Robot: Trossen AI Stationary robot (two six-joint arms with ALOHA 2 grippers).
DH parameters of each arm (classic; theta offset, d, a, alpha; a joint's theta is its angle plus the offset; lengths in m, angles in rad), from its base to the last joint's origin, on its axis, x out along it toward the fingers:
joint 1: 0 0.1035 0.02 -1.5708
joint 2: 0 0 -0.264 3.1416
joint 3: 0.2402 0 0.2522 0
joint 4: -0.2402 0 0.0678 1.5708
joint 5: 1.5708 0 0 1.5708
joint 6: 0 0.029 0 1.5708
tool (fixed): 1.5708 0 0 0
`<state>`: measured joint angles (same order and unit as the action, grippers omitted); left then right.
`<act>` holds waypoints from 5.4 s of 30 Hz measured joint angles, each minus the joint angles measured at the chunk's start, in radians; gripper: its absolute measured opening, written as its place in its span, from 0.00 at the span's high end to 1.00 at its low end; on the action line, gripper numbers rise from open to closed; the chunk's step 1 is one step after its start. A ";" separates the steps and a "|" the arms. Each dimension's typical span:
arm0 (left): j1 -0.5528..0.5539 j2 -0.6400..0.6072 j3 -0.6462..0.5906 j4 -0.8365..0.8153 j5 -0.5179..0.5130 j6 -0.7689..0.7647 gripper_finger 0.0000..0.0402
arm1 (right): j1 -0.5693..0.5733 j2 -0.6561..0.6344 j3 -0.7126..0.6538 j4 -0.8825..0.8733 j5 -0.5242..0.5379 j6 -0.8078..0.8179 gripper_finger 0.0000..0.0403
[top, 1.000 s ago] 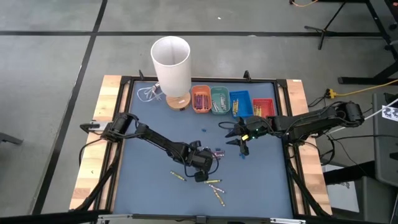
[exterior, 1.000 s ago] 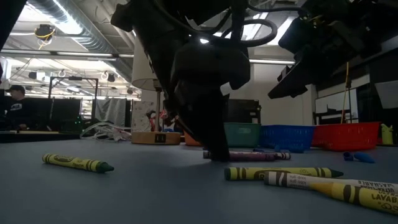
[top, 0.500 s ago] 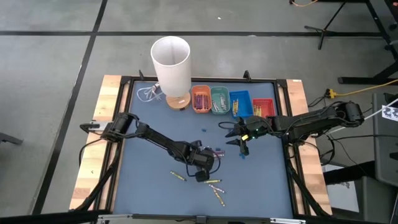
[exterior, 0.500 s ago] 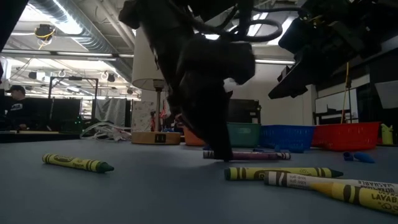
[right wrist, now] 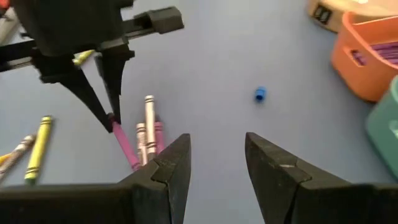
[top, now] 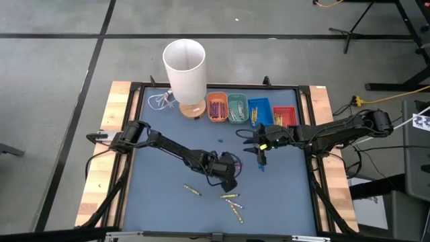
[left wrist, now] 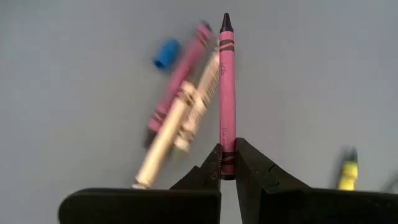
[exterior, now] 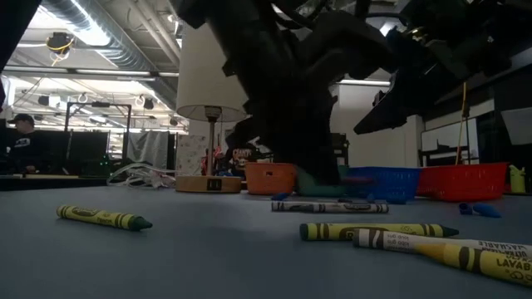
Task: Sort crayons
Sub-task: Put the purple crayon into the light orange bin
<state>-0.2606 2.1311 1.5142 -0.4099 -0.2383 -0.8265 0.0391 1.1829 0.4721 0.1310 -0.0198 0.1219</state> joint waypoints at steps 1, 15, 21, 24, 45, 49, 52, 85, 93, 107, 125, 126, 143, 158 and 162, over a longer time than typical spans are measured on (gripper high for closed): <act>0.002 0.000 0.006 -0.001 -0.016 -0.017 0.98 | 0.000 -0.002 0.000 0.000 0.014 0.000 0.62; 0.110 -0.003 0.042 -0.016 -0.296 -0.243 0.98 | 0.000 -0.118 0.000 -0.001 0.171 -0.076 0.62; 0.198 -0.003 0.042 -0.017 -0.434 -0.273 0.98 | 0.000 -0.126 0.000 0.000 0.191 -0.076 0.62; 0.233 -0.003 0.042 -0.016 -0.483 -0.302 0.98 | 0.000 -0.126 0.000 0.000 0.193 -0.076 0.62; 0.370 -0.003 0.042 -0.017 -0.609 -0.343 0.92 | 0.000 -0.125 0.000 -0.008 0.192 -0.075 0.62; 0.390 -0.003 0.042 -0.016 -0.596 -0.348 0.86 | 0.000 -0.125 0.000 -0.012 0.192 -0.075 0.62; 0.400 -0.003 0.042 -0.016 -0.575 -0.349 0.81 | 0.000 -0.125 0.000 -0.030 0.192 -0.075 0.62; 0.008 -0.174 0.042 -0.319 -0.356 0.111 0.78 | 0.168 0.214 0.000 0.210 0.010 -0.046 0.62; -0.068 -0.174 0.042 -0.313 -0.353 0.098 0.78 | 0.177 0.306 0.000 0.212 0.099 -0.047 0.62; -0.078 -0.174 0.042 -0.282 -0.355 0.096 0.78 | 0.177 0.407 0.000 0.224 0.099 -0.049 0.62; -0.078 -0.174 0.042 -0.282 -0.355 0.096 0.78 | 0.177 0.413 0.000 0.225 0.072 -0.078 0.62; -0.078 -0.174 0.042 -0.281 -0.355 0.096 0.78 | 0.177 0.413 0.000 0.225 0.072 -0.078 0.62; -0.078 -0.174 0.041 -0.281 -0.355 0.096 0.78 | 0.177 0.463 0.003 0.264 0.072 -0.075 0.64; -0.080 -0.174 0.041 -0.300 -0.355 0.102 0.78 | 0.178 0.465 0.002 0.277 0.067 -0.076 0.92; -0.088 -0.174 0.041 -0.325 -0.353 0.104 0.78 | 0.178 0.465 0.002 0.276 0.068 -0.077 0.95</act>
<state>-0.3488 1.9572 1.5555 -0.7345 -0.5910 -0.7229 0.2169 1.6478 0.4736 0.4068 0.0485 0.0448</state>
